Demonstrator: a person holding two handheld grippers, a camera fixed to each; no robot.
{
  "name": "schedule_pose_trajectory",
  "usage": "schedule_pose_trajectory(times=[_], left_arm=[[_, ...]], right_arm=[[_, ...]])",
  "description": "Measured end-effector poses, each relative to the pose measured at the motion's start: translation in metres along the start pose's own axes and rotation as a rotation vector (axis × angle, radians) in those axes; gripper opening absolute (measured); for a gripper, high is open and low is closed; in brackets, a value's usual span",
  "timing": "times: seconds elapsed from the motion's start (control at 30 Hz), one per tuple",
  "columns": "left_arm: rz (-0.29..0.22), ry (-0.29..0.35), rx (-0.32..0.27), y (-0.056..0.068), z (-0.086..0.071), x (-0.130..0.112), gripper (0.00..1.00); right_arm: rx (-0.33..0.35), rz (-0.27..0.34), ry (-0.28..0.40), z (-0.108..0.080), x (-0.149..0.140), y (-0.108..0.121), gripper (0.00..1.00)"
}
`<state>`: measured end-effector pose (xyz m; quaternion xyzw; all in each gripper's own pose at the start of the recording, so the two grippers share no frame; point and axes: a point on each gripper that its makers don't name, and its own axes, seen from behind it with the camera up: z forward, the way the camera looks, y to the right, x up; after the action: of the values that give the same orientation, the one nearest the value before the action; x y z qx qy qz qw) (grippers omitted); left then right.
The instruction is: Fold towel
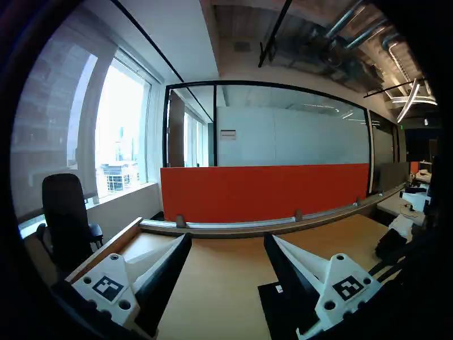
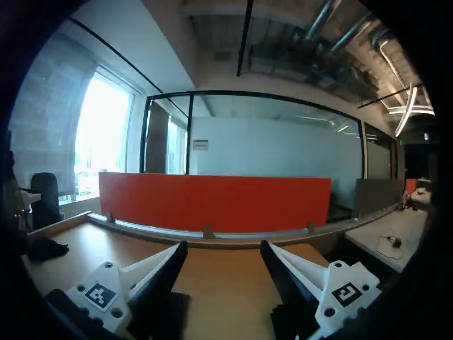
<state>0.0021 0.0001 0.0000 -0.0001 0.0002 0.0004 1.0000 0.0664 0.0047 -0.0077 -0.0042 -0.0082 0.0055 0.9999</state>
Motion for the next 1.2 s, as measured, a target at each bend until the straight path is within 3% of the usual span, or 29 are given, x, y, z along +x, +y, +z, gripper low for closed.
schedule_pose_trajectory(times=[0.37, 0.57, 1.2], left_arm=[[0.019, -0.02, -0.009, 0.004, 0.001, 0.018, 0.94], [0.036, -0.044, -0.049, 0.011, 0.004, 0.02, 0.94], [0.119, -0.175, -0.324, 0.062, -0.001, -0.016, 0.94]], right_arm=[[0.016, -0.01, -0.023, -0.001, 0.016, -0.002, 1.0], [0.074, -0.049, -0.048, -0.003, 0.018, -0.012, 1.0], [0.361, -0.18, -0.197, -0.016, -0.014, -0.069, 1.0]])
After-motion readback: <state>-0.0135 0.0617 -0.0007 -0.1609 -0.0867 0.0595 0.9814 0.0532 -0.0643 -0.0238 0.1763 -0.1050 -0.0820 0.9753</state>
